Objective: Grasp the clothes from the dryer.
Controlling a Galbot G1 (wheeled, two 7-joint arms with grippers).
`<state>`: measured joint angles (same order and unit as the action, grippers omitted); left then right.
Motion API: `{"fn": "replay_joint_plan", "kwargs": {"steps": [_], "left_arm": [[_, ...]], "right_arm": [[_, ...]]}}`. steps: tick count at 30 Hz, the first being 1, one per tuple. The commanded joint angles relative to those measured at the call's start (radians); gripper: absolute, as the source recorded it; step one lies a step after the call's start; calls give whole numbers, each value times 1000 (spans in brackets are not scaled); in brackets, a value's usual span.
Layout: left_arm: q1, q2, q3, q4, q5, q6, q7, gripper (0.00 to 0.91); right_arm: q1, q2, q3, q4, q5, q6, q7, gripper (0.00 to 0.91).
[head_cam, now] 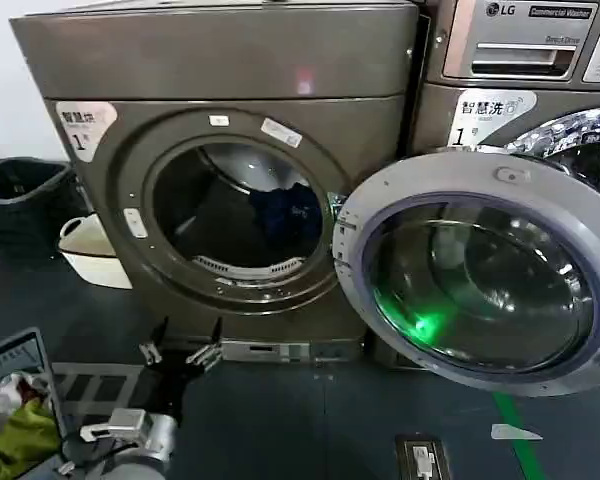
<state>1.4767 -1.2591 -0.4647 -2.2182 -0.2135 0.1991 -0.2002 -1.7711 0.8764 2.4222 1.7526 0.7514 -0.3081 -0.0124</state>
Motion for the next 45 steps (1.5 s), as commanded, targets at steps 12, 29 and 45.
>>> {"fn": "replay_joint_plan", "kwargs": {"steps": [12,29,45], "left_arm": [[-10,-1,1,8,5,-3,2,907],[-18,6,-1,10,0,-8,3,907],[-22,2,-1,17,1,-9,3,907]], "right_arm": [[-3,-4,0,-12,5,49,-7,907],[-36,-2,68,-61,3,49,4,907],[-34,-2,68,-67,1,50,-1,907]]}}
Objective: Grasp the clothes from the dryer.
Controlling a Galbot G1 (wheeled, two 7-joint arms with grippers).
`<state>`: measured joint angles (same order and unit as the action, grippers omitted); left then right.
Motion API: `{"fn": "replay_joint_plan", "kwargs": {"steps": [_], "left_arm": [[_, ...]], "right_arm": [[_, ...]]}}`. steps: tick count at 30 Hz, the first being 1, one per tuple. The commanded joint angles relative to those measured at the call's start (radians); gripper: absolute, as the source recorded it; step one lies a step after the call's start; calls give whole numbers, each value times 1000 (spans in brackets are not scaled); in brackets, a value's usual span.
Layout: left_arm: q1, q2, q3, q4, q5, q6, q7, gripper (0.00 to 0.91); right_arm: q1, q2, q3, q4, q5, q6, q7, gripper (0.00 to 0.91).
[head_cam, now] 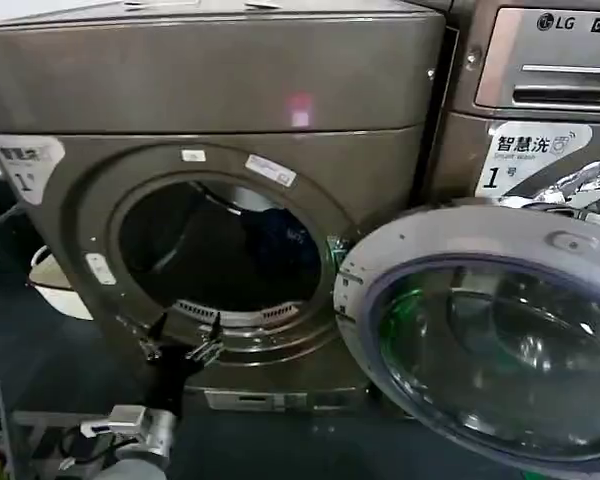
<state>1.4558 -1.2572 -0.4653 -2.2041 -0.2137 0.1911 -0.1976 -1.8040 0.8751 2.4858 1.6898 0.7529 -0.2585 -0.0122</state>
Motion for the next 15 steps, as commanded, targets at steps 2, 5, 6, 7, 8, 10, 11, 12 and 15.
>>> {"fn": "replay_joint_plan", "kwargs": {"steps": [2,5,6,7,8,10,11,12,15], "left_arm": [[-1,0,-2,2,1,-1,0,907],[-1,-1,-3,4,1,-1,0,907],[-1,-1,-2,3,1,-1,0,907],[-1,-2,-2,3,1,0,0,907],[-1,-2,-2,3,1,0,0,907],[-3,-2,-1,3,1,1,0,907],[-4,-1,-1,4,1,1,0,907],[-5,-1,-1,5,0,1,0,907],[-6,2,-1,6,0,1,0,907]], "right_arm": [[0,-3,5,-8,-2,4,-3,907],[2,-3,0,-6,-2,5,-3,907],[2,-3,0,-6,-2,5,-3,907],[3,-4,0,-6,-2,6,-3,907],[3,-4,0,-7,-2,6,-3,907],[2,-4,0,-8,-2,6,-3,907],[2,-4,0,-8,-3,6,-3,907],[2,-4,1,-9,-2,6,-3,907],[0,-5,3,-14,-4,6,-4,907]]}}
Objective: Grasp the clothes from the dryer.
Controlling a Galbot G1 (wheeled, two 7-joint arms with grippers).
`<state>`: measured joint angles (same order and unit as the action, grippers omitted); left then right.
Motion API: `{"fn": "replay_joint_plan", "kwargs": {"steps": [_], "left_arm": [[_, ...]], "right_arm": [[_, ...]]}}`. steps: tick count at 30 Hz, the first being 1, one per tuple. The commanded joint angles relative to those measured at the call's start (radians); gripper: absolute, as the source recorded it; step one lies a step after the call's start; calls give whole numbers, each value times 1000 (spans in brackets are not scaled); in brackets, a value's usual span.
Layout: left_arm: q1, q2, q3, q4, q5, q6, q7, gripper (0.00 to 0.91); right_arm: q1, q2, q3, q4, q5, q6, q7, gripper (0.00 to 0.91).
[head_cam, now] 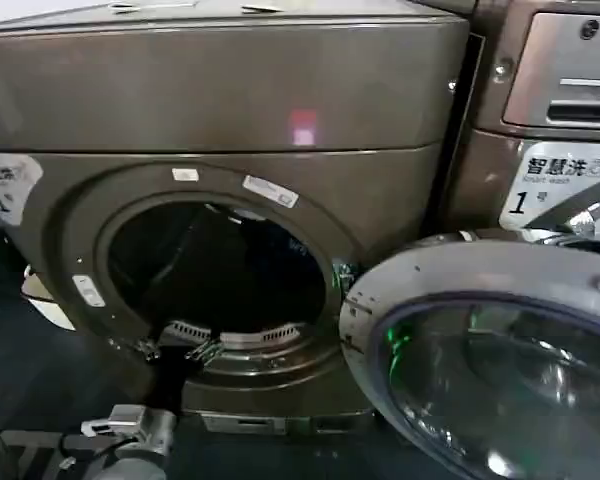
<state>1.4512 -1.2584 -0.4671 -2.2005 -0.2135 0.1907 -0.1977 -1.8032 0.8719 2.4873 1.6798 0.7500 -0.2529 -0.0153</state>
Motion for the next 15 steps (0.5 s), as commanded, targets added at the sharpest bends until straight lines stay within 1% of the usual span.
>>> {"fn": "replay_joint_plan", "kwargs": {"steps": [1,15], "left_arm": [[-2,5,1,4,0,1,0,907],[-10,9,-3,9,-8,2,1,907]], "right_arm": [[-1,-2,2,-5,-1,1,-2,907],[-6,1,12,-8,0,2,-4,907]]}}
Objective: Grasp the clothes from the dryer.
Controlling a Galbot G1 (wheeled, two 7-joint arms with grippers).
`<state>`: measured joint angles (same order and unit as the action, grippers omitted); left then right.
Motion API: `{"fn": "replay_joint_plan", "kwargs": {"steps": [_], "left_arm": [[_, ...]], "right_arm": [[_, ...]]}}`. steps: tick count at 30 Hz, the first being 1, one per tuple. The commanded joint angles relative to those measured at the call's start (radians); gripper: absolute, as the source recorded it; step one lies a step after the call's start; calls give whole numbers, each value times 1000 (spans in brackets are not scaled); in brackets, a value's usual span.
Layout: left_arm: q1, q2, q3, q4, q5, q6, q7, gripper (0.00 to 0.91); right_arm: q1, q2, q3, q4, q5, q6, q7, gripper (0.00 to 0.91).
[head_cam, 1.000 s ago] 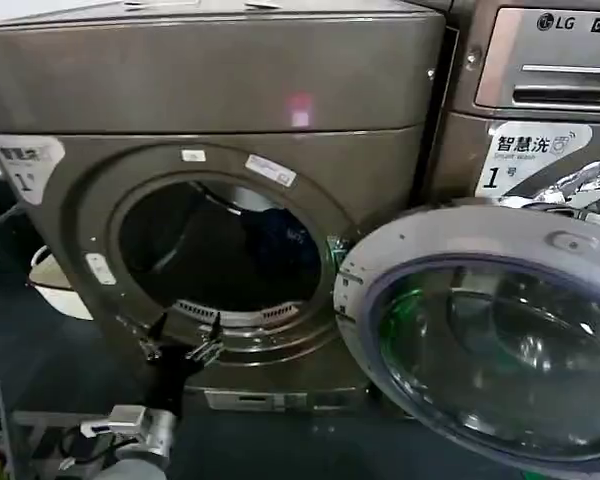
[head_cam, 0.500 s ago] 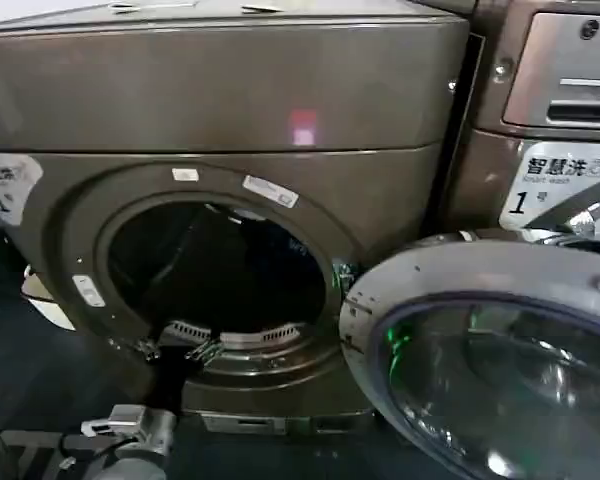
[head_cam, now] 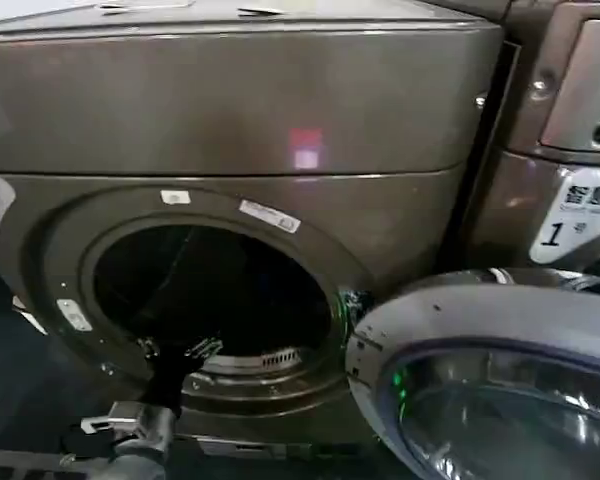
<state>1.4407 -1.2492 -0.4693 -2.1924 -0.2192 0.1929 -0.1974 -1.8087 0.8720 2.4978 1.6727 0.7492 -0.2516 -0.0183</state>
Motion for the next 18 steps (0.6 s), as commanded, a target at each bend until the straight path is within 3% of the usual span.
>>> {"fn": "replay_joint_plan", "kwargs": {"steps": [1,18], "left_arm": [[0,0,0,2,-2,-1,0,907],[0,0,2,-1,-1,0,1,907]], "right_arm": [[-1,1,2,-1,0,0,-2,907],[-3,6,8,3,3,0,-4,907]]}}
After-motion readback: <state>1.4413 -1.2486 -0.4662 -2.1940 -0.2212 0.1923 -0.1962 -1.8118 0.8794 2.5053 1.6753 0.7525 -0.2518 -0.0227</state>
